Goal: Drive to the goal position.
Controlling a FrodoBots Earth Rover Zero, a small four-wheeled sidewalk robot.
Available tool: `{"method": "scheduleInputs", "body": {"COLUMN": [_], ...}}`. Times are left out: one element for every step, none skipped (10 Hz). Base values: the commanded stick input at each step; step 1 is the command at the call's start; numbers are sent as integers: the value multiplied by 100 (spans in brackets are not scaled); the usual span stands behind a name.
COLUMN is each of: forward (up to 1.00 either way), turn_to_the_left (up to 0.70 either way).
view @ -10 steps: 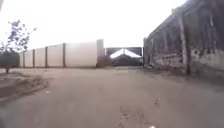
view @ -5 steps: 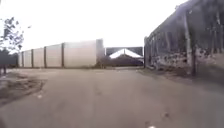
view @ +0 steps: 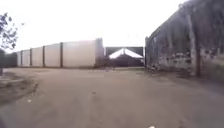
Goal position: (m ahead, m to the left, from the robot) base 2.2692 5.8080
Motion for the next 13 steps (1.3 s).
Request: {"method": "scheduleInputs", "body": {"forward": [50,50,50,50,50,50,50,50,50,50,50,50,50], "turn_to_the_left": [0,0,0,0,0,23,50,50,50,50,38,5,0]}}
